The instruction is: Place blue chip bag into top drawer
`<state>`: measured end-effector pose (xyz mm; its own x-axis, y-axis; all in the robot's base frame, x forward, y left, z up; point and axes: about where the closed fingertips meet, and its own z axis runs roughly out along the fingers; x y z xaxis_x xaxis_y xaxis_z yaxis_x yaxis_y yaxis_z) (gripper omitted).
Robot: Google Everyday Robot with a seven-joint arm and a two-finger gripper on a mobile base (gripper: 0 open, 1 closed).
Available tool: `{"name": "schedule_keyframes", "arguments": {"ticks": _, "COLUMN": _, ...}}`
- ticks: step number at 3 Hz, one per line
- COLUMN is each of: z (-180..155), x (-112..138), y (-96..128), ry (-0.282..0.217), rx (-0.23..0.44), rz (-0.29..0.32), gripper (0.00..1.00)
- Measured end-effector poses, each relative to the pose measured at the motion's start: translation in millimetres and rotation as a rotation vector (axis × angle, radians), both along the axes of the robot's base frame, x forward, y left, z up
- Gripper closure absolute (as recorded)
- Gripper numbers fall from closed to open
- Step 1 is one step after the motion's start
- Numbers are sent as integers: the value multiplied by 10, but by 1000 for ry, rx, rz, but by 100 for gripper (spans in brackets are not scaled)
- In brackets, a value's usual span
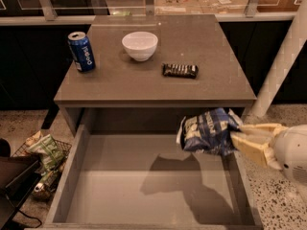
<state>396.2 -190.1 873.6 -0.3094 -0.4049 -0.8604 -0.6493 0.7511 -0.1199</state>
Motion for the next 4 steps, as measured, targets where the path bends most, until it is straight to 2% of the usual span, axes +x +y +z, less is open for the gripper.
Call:
{"name": "schedule_keyframes", "arguments": {"ticks": 1, "z": -171, "x": -119, "y": 0, "ry": 67, "rx": -36, "rz": 26, "gripper": 100}}
{"name": "schedule_keyframes", "arguments": {"ticks": 2, "z": -205, "x": -97, "y": 27, "ry": 71, "rx": -44, "rz": 26, "gripper": 100}}
{"name": "schedule_keyframes", "arguments": {"ticks": 3, "z": -536, "x": 49, "y": 264, "ry": 123, "rx": -122, "rz": 45, "gripper": 100}}
{"name": "schedule_keyframes", "arguments": {"ticks": 4, "z": -989, "x": 115, "y": 603, "ry": 190, "rx": -200, "rz": 110, "gripper": 100}}
